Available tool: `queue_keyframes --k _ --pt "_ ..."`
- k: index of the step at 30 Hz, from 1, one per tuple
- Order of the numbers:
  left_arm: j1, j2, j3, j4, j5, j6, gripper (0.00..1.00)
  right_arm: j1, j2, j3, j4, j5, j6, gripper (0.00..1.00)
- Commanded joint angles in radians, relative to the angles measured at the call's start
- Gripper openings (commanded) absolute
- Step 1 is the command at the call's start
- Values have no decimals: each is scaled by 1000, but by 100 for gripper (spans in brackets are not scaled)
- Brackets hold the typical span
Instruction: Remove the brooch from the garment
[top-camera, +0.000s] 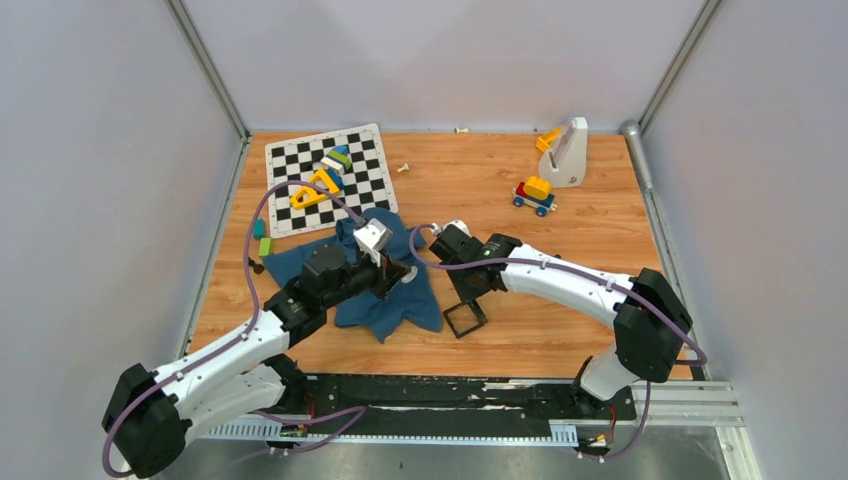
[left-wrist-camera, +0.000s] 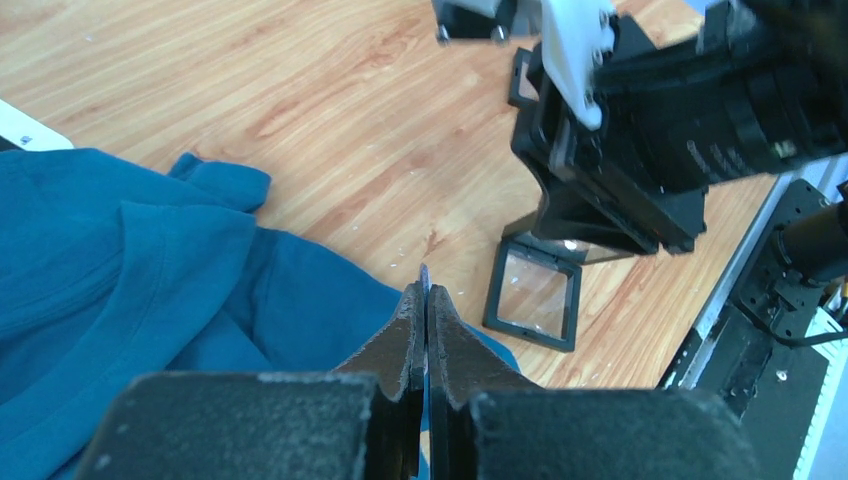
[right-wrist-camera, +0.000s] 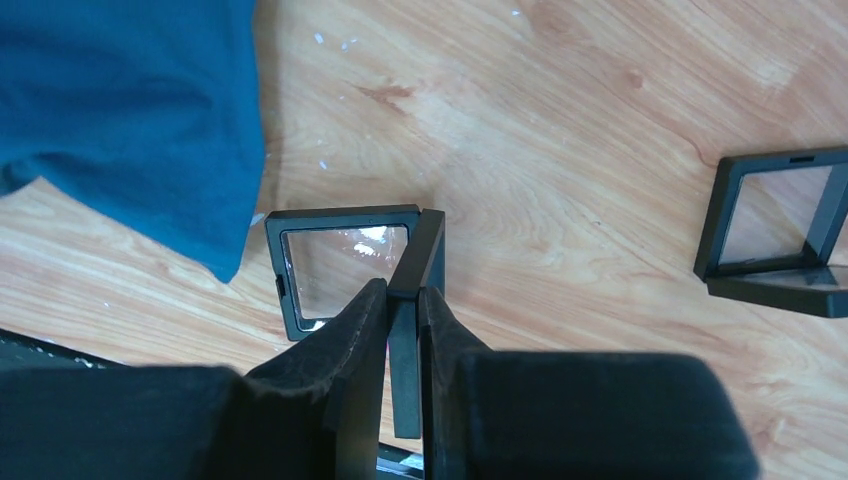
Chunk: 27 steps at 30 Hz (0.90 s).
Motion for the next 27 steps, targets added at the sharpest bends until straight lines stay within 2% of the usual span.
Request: queue_keyframes --k 1,6,12,19,27 --pt "-35 51 -10 105 -3 0 0 -50 -5 48 -26 -32 125 2" --pt "-128 125 -36 240 -90 28 0 -96 -3 78 -23 -82 152 2" --pt "-217 318 -67 523 -59 110 0 -157 -2 75 12 -183 131 3" --pt "-270 460 -25 600 -127 159 0 -178 14 76 13 -205 123 4" --pt "-283 534 -7 655 -139 166 0 -180 6 69 15 -214 119 3"
